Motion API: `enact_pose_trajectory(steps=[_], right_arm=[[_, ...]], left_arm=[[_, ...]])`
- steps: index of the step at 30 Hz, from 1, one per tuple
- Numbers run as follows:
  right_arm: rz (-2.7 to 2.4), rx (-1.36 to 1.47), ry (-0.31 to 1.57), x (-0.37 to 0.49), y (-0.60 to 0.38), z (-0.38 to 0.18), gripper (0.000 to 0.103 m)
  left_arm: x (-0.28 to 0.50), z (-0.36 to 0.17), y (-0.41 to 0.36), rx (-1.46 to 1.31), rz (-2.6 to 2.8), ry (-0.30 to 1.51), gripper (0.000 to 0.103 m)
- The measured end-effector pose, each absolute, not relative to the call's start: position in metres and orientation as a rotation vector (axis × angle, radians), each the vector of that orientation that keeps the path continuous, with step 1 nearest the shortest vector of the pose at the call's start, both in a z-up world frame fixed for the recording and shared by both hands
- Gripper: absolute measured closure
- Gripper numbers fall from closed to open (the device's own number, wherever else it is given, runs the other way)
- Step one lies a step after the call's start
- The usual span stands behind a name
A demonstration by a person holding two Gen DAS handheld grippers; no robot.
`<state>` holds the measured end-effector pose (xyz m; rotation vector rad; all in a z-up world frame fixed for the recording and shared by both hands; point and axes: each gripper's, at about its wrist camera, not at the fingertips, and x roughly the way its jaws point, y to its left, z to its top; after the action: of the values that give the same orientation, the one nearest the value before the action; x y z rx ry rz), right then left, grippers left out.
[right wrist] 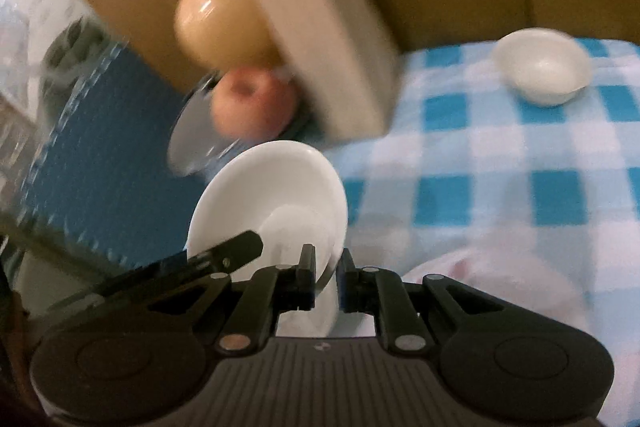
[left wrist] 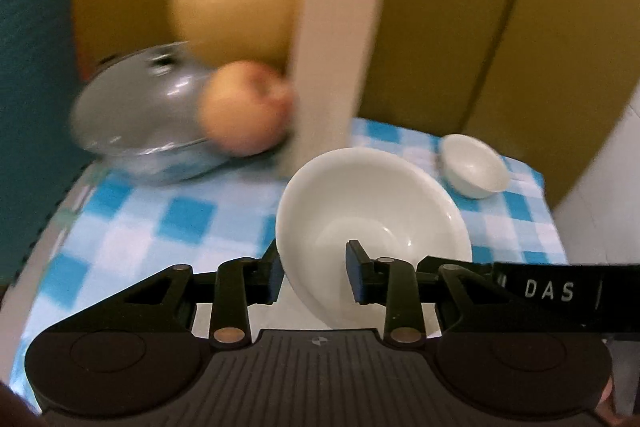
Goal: Organize plates and bowls
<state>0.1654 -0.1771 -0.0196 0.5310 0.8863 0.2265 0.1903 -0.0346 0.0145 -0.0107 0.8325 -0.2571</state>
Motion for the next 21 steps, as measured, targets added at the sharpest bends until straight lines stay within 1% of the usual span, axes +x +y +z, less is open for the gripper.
enact_pose_trajectory(steps=[6,12,14,18,21], right_arm=[[0.260,0.476,0.936,0.161,-0.145,-0.032,0.093],[0.259,0.442,0.975,0.163,-0.138,-0.041,0.090],[0.260,0.412,0.978,0.163,-0.134,-0.040,0.090],[0.251,0.374,0.983,0.161,-0.136,-0.038,0.080],[0.248,0.377,0.982,0.160,-0.139,-0.039,0.079]], left_arm=[[0.180,0.008,0.011,-0.043,-0.194,0.865,0.062],[0.178,-0.005,0.018,-0.014,-0.199,0.914,0.061],[0.178,-0.006,0.018,-0.012,-0.198,0.926,0.060],[0.178,-0.010,0.021,0.002,-0.180,0.940,0.059],[0.179,-0.008,0.022,0.002,-0.175,0.935,0.057]])
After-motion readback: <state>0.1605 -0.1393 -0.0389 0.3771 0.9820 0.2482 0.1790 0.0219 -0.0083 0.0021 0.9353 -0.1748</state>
